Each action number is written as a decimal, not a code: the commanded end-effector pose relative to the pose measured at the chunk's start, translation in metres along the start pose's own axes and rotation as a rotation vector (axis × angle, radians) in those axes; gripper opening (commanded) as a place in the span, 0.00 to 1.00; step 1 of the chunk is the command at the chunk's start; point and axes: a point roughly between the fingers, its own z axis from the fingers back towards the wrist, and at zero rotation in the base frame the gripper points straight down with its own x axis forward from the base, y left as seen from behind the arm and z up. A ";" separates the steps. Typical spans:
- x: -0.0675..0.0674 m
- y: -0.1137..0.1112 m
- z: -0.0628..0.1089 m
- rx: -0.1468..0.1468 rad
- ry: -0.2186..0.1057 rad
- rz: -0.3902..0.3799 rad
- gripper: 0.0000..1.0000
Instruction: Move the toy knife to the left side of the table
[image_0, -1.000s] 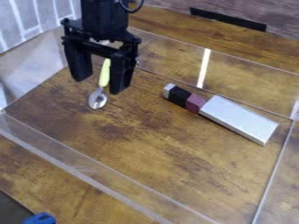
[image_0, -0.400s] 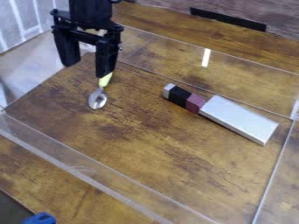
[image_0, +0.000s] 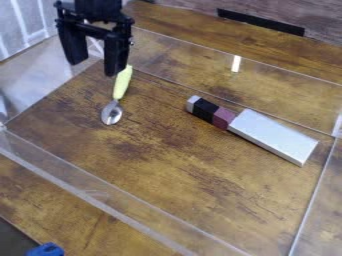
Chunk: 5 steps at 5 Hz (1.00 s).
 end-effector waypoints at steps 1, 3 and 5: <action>0.010 0.011 0.021 0.011 -0.073 0.012 1.00; 0.013 0.002 0.018 -0.006 -0.073 -0.009 1.00; 0.015 -0.003 0.021 -0.015 -0.077 -0.034 1.00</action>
